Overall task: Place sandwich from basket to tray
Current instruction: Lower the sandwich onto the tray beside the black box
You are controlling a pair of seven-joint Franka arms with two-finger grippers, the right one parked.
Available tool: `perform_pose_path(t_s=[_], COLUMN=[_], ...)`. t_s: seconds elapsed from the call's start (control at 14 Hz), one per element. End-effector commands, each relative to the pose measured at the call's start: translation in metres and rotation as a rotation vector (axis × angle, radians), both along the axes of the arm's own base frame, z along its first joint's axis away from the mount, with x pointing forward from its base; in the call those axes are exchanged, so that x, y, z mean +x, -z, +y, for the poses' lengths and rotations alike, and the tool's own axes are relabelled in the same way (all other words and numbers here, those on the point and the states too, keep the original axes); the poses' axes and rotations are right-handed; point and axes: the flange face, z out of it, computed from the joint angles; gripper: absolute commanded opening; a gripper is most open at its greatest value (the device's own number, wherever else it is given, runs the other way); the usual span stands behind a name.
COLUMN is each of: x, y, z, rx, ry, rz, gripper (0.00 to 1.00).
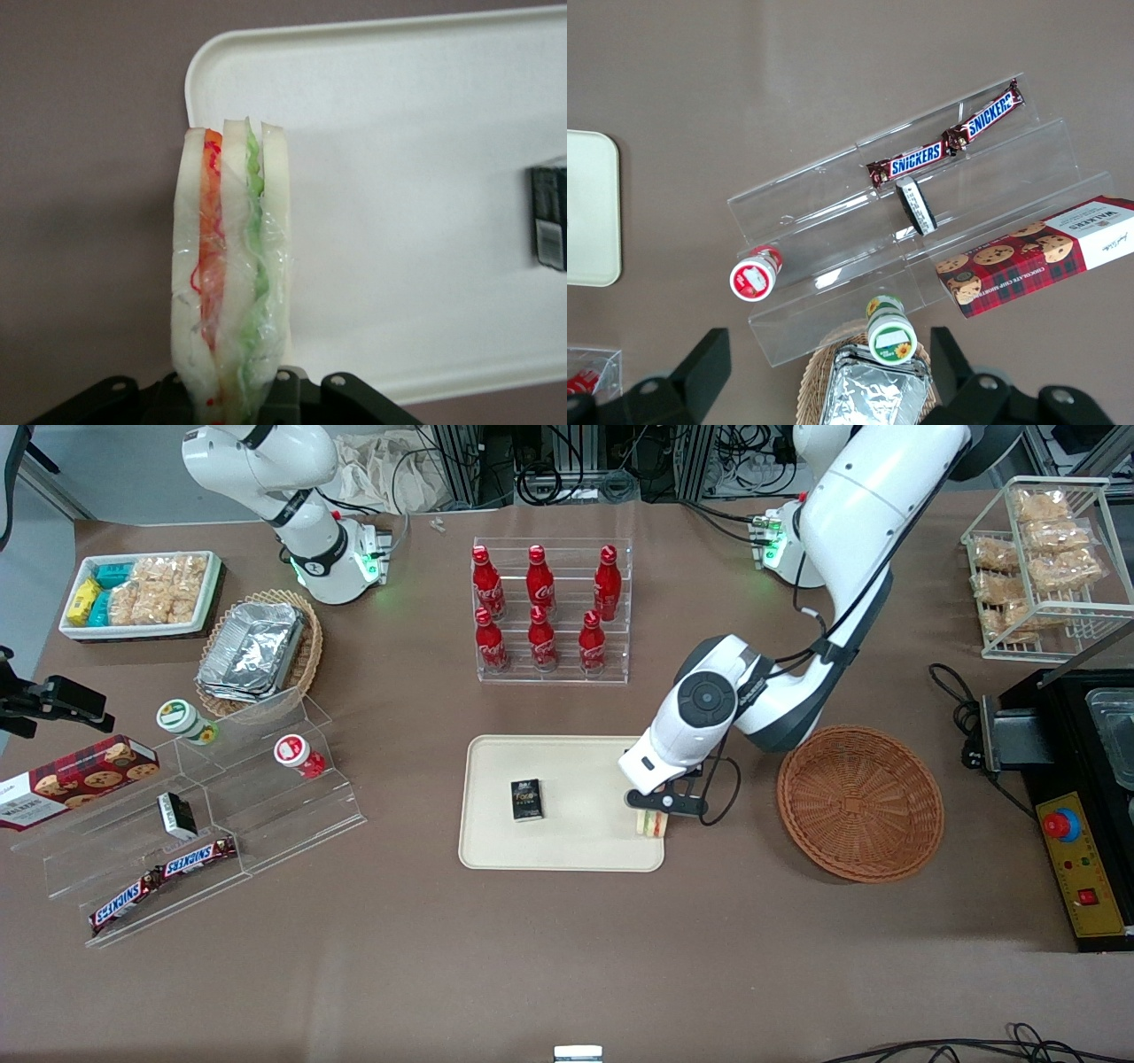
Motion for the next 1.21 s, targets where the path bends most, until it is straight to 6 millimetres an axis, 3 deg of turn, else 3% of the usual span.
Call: perform_pose_path(t_s=[0.0,0.5,0.57,0.64,0.79,0.86,0.93,1.14], x=[0.009,0.003,0.003,0.003,0.003,0.003,0.004,0.009], y=[0.013,0.027,0.027,0.027,0.026,0.024,0.019,-0.03], z=[-0.013,-0.024,-0.024,-0.024,-0.024,-0.024,-0.024,-0.018], rx=[0.007,-0.013,-0.014,-0.013,-0.015,-0.014,-0.014,-0.012], ry=[-0.024,-0.01,-0.018,-0.018,-0.034,-0.065,-0.092,-0.111], rz=[-0.024,-0.023,-0.023,-0.024,-0.022,-0.024,-0.028,-0.073], gripper=[0.0,0.0,0.31,0.46,0.6,0.76,0.98,0.99])
